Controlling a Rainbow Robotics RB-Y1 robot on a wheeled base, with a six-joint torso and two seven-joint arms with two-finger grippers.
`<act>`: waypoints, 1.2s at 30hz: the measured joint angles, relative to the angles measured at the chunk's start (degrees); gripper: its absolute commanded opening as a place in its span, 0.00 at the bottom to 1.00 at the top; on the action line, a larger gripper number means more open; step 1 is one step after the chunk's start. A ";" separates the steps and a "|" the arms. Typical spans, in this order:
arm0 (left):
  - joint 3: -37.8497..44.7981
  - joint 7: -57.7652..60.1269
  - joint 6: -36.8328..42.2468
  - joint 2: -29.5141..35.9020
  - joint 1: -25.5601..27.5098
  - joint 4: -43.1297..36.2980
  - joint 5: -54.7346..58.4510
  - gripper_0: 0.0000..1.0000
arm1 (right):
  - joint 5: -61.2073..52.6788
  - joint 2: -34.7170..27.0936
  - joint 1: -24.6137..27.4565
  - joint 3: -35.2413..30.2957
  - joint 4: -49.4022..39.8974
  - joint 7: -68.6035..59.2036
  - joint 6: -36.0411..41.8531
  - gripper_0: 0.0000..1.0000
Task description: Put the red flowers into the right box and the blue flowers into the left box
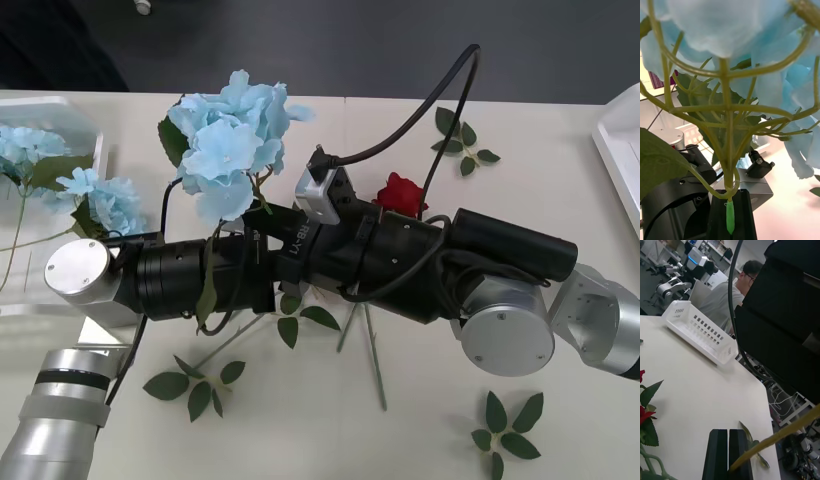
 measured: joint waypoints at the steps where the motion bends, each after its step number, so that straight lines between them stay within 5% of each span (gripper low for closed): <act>1: 0.00 0.00 0.00 0.00 0.00 0.00 0.00 0.00 | 0.00 0.00 -0.02 0.00 0.00 0.00 0.00 0.00; 13: 0.00 0.00 0.00 0.00 0.00 0.00 0.00 0.00 | -0.19 0.00 -0.07 0.00 0.04 0.00 -0.03 0.00; 14: 0.00 0.00 0.00 0.00 0.00 0.00 0.00 0.00 | -0.38 0.00 -0.07 0.00 0.04 0.00 -0.14 0.07; 18: 0.04 0.00 -0.03 0.00 0.00 0.00 0.21 0.00 | -0.58 0.00 -0.07 0.00 0.13 0.00 -0.87 0.92; 19: 0.06 0.00 -0.04 0.00 0.00 0.00 0.23 0.00 | -0.58 0.00 -0.07 0.00 0.13 0.00 -0.87 1.00; 36: 2.42 0.00 -0.07 3.07 0.00 0.00 5.08 0.00 | -0.61 -0.14 -0.07 0.00 0.13 -0.01 -2.25 1.00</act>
